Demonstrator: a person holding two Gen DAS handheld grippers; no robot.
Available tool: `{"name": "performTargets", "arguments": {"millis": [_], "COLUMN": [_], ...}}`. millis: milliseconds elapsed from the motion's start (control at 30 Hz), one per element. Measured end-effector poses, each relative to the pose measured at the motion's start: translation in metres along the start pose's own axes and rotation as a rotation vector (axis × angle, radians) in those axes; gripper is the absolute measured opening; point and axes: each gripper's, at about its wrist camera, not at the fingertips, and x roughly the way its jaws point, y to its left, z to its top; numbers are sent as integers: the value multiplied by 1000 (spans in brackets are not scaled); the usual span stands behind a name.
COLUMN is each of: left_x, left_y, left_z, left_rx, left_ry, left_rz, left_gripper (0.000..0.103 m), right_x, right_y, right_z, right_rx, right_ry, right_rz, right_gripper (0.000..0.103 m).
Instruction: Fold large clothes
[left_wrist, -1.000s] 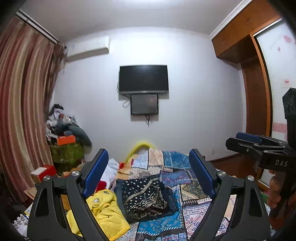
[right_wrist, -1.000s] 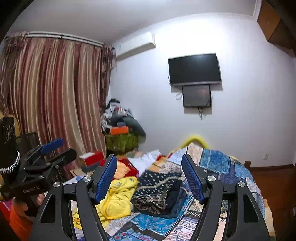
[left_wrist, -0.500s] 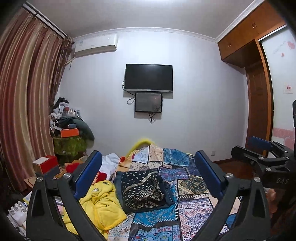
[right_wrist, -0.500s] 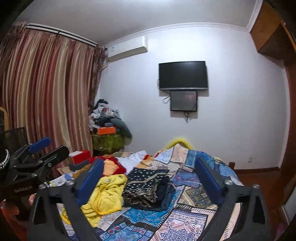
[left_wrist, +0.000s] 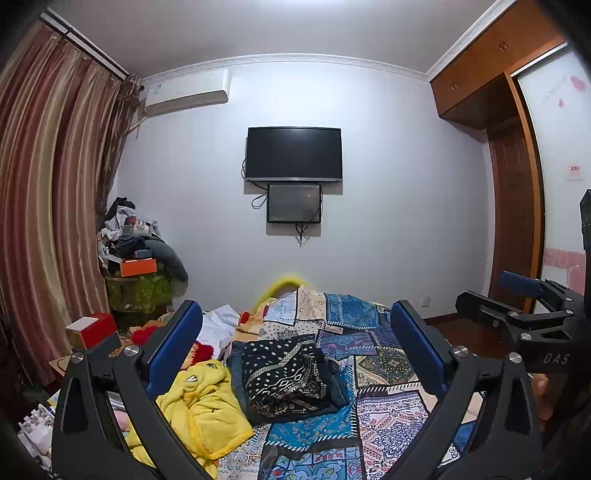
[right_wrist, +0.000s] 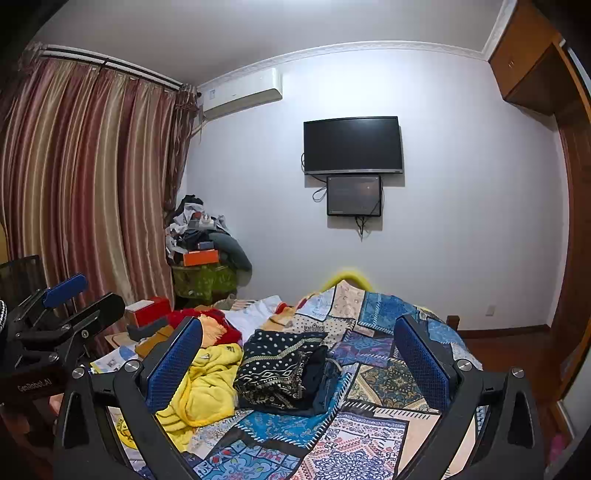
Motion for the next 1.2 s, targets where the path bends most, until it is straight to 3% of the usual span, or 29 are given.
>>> {"name": "performTargets", "arguments": {"millis": [1200], "left_x": [6], "left_y": [0], "left_z": [-3], "left_rx": [-15], "left_ry": [23], "left_rz": [-6], "left_gripper": [103], "right_x": [2], "right_y": [-6], "right_z": [-7], "right_rx": [-6], "right_ry": [-1], "right_rz": [1], "right_gripper": [103]}}
